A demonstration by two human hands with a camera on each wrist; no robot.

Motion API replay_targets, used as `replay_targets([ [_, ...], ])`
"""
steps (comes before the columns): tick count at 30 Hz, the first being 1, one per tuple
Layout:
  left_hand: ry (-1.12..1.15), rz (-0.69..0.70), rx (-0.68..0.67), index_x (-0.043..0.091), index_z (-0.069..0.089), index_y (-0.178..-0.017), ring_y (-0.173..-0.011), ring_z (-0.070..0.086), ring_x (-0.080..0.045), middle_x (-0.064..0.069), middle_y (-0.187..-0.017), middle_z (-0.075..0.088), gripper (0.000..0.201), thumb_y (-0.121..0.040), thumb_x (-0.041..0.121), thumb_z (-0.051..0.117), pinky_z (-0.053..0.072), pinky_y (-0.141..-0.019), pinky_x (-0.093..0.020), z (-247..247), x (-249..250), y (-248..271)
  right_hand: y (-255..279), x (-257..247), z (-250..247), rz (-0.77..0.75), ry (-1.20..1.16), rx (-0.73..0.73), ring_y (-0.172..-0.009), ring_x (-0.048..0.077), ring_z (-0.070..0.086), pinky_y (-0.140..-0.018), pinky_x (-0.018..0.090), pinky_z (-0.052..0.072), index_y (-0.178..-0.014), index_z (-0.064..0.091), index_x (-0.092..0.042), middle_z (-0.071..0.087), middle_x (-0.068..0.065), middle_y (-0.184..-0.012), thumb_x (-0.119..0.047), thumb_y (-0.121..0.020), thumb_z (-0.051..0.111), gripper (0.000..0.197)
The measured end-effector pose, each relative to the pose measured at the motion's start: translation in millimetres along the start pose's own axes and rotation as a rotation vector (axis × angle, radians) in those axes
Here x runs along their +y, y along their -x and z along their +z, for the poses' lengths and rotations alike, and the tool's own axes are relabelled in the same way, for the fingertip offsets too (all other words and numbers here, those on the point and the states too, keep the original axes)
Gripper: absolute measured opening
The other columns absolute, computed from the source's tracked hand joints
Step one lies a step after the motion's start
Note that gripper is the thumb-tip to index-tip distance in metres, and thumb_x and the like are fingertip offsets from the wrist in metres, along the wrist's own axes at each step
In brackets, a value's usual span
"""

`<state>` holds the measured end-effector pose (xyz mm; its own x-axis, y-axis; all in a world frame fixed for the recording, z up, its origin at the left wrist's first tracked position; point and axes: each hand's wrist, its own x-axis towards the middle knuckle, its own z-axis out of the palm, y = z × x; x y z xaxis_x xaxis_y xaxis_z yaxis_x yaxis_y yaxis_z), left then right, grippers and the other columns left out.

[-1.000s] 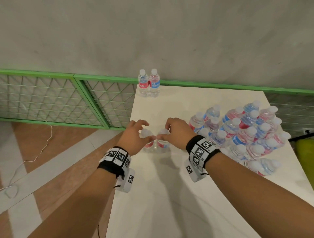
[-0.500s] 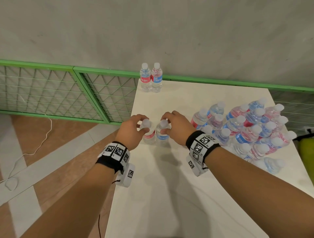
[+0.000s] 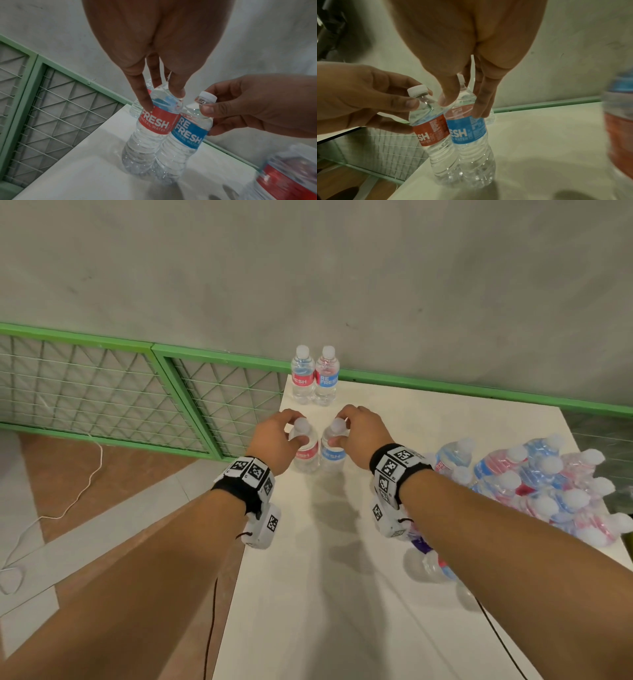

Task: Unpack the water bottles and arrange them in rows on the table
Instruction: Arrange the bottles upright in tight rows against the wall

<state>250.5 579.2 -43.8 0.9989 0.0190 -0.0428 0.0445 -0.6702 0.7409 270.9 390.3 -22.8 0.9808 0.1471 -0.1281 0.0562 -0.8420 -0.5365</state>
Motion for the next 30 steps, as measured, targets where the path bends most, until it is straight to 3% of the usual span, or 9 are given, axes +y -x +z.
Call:
replay_targets([
  [4, -0.063, -0.016, 0.026, 0.026, 0.062, -0.115, -0.092, 0.064, -0.022, 0.003, -0.113, 0.064, 0.034, -0.084, 0.023, 0.073, 0.052, -0.083, -0.035, -1, -1, -45, -35, -5, -3, 0.002, 0.014, 0.004, -0.092, 0.023, 0.055, -0.077, 0.030, 0.044, -0.112, 0.058, -0.016, 0.058, 0.006, -0.105, -0.027, -0.078, 0.079, 0.042],
  [12, -0.146, 0.013, 0.070, 0.022, 0.061, -0.123, -0.102, 0.064, -0.025, -0.001, -0.119, 0.066, 0.041, -0.084, 0.024, 0.073, 0.048, -0.086, -0.032, -3, -2, -109, -96, -13, -6, 0.001, -0.013, 0.020, -0.094, 0.027, 0.061, -0.079, 0.033, 0.048, -0.114, 0.061, -0.013, 0.065, 0.008, -0.104, -0.024, -0.076, 0.082, 0.045],
  [19, -0.165, 0.013, 0.086, 0.024, 0.061, -0.121, -0.101, 0.065, -0.024, 0.000, -0.121, 0.065, 0.038, -0.085, 0.025, 0.072, 0.050, -0.088, -0.033, -5, -7, -131, -125, -14, -4, -0.008, -0.002, 0.052, -0.102, 0.030, 0.062, -0.089, 0.038, 0.051, -0.120, 0.061, -0.017, 0.065, 0.011, -0.112, -0.016, -0.082, 0.073, 0.040],
  [23, -0.180, 0.025, 0.083, 0.024, 0.060, -0.125, -0.104, 0.063, -0.025, -0.001, -0.123, 0.063, 0.040, -0.086, 0.024, 0.070, 0.050, -0.091, -0.035, -4, -7, -139, -131, -11, -4, -0.031, 0.009, 0.054, -0.105, 0.030, 0.059, -0.091, 0.036, 0.048, -0.126, 0.058, -0.017, 0.062, 0.013, -0.116, -0.018, -0.085, 0.071, 0.043],
  [30, -0.214, 0.036, 0.080, 0.023, 0.056, -0.128, -0.100, 0.062, -0.028, -0.005, -0.121, 0.058, 0.042, -0.088, 0.025, 0.069, 0.047, -0.087, -0.033, -2, -8, -145, -135, -9, -3, -0.040, -0.008, 0.049, -0.106, 0.030, 0.059, -0.094, 0.039, 0.049, -0.127, 0.057, -0.018, 0.062, 0.011, -0.116, -0.019, -0.084, 0.073, 0.046],
])
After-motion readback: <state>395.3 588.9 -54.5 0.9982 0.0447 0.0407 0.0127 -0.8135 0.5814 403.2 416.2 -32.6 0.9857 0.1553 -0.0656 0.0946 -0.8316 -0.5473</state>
